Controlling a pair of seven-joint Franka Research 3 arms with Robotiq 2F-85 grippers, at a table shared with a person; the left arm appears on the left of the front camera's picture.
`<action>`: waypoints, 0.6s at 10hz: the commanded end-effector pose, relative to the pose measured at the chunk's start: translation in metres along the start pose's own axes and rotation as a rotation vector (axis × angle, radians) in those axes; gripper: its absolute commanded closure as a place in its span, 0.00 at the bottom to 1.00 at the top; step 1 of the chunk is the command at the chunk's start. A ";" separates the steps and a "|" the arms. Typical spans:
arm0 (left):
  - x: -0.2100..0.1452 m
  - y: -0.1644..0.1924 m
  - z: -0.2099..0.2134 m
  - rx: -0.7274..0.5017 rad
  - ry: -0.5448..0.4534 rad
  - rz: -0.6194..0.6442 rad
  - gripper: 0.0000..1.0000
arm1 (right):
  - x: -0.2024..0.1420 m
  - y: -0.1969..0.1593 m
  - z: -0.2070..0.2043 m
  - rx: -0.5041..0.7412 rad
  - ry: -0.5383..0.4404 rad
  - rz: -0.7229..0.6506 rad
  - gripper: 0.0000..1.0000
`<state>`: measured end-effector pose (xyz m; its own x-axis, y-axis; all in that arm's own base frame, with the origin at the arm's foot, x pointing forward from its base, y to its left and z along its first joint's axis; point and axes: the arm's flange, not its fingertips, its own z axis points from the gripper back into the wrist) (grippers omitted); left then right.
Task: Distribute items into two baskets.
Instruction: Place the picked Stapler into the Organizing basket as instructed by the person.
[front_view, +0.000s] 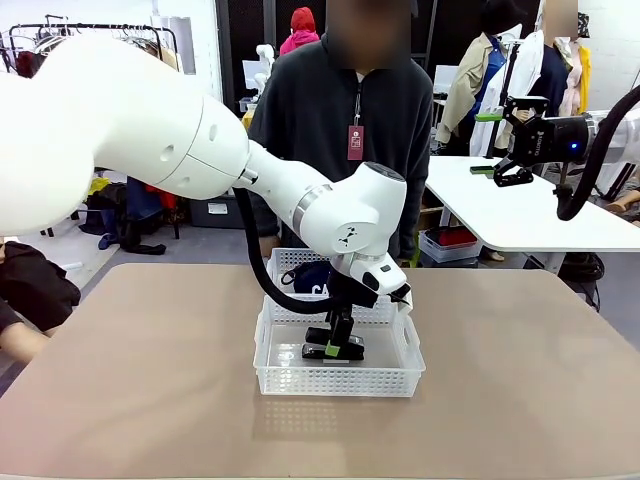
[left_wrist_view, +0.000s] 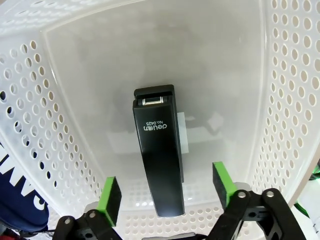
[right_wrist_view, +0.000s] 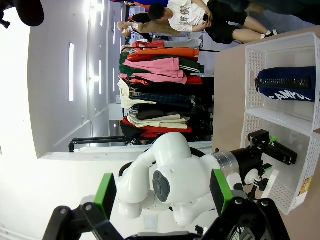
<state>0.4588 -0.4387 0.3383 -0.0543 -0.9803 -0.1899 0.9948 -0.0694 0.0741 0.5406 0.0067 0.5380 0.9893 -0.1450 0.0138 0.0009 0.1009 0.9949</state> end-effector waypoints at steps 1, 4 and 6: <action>-0.009 -0.007 0.003 0.007 0.003 0.009 0.00 | -0.002 0.002 0.000 0.000 0.001 0.003 0.00; -0.008 -0.009 0.008 0.009 0.005 0.002 0.00 | -0.002 0.002 0.000 0.000 0.001 0.003 0.00; -0.009 -0.011 0.013 0.005 -0.032 0.028 0.00 | -0.002 0.002 0.000 0.000 0.001 0.003 0.00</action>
<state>0.4568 -0.4396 0.3481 -0.0510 -0.9821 -0.1813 0.9942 -0.0671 0.0839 0.5406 0.0067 0.5380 0.9893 -0.1450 0.0138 0.0009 0.1009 0.9949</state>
